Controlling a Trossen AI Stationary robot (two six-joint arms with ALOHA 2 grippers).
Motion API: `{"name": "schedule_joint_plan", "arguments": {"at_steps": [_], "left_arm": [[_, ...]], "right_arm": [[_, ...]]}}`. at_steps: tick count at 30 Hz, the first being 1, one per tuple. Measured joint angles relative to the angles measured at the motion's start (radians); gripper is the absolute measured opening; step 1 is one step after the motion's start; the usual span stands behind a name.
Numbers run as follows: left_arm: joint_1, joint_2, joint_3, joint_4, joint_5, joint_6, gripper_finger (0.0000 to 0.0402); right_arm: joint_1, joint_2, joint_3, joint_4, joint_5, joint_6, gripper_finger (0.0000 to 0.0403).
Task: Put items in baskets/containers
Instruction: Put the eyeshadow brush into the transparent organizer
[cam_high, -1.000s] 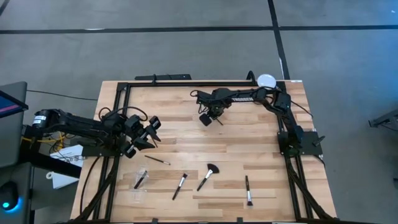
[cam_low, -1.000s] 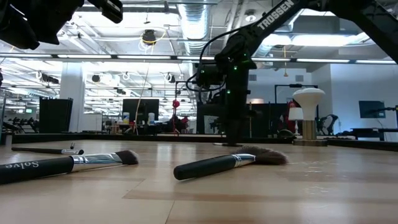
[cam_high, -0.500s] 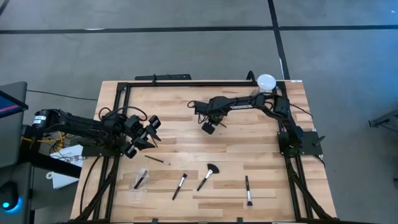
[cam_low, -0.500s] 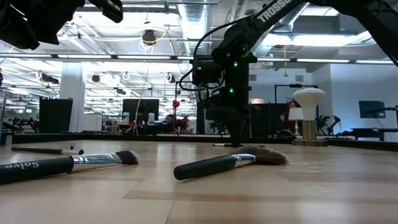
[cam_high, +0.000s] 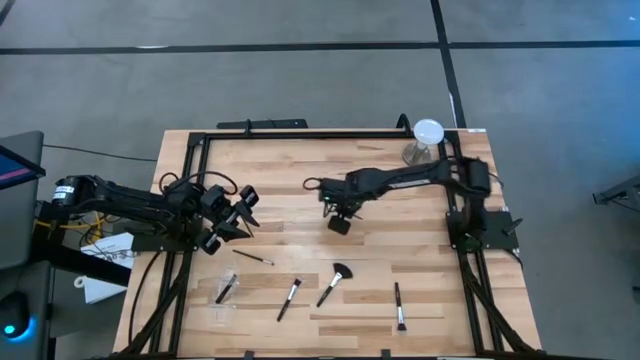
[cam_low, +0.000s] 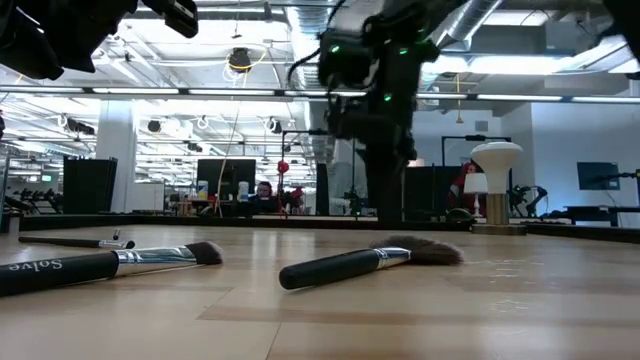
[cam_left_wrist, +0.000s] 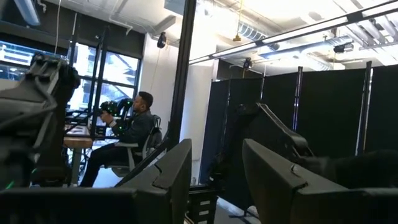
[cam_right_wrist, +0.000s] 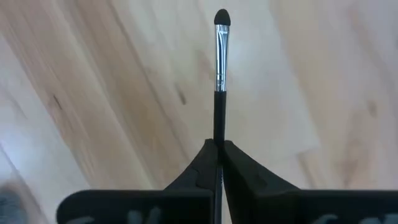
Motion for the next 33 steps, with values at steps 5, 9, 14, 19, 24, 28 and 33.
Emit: {"name": "schedule_joint_plan", "arguments": {"at_steps": [5, 9, 14, 19, 24, 28, 33], "left_arm": [[0.0, 0.0, 0.0, -0.025, -0.005, 0.007, 0.014], [0.0, 0.004, 0.0, -0.077, -0.092, 0.078, 0.014], [0.0, 0.082, 0.015, -0.087, -0.165, 0.128, 0.014], [-0.018, 0.241, 0.116, -0.083, -0.171, 0.144, 0.014], [-0.057, 0.442, 0.259, -0.075, -0.198, 0.187, 0.014], [-0.066, 0.57, 0.358, -0.072, -0.267, 0.188, 0.014], [-0.076, 0.661, 0.426, -0.064, -0.27, 0.187, 0.014]], "right_arm": [[0.048, -0.22, -0.258, 0.244, 0.003, 0.079, 0.0005], [0.1, -0.413, -0.501, 0.526, 0.05, 0.144, 0.0006], [0.2, -0.606, -0.768, 0.924, 0.145, 0.155, 0.0007], [0.294, -0.681, -0.946, 1.338, 0.211, 0.062, 0.0007], [0.367, -0.678, -0.987, 1.556, 0.211, -0.079, 0.0007], [0.409, -0.662, -0.984, 1.65, 0.203, -0.166, 0.0007], [0.409, -0.639, -0.983, 1.713, 0.15, -0.219, 0.0007]]}}
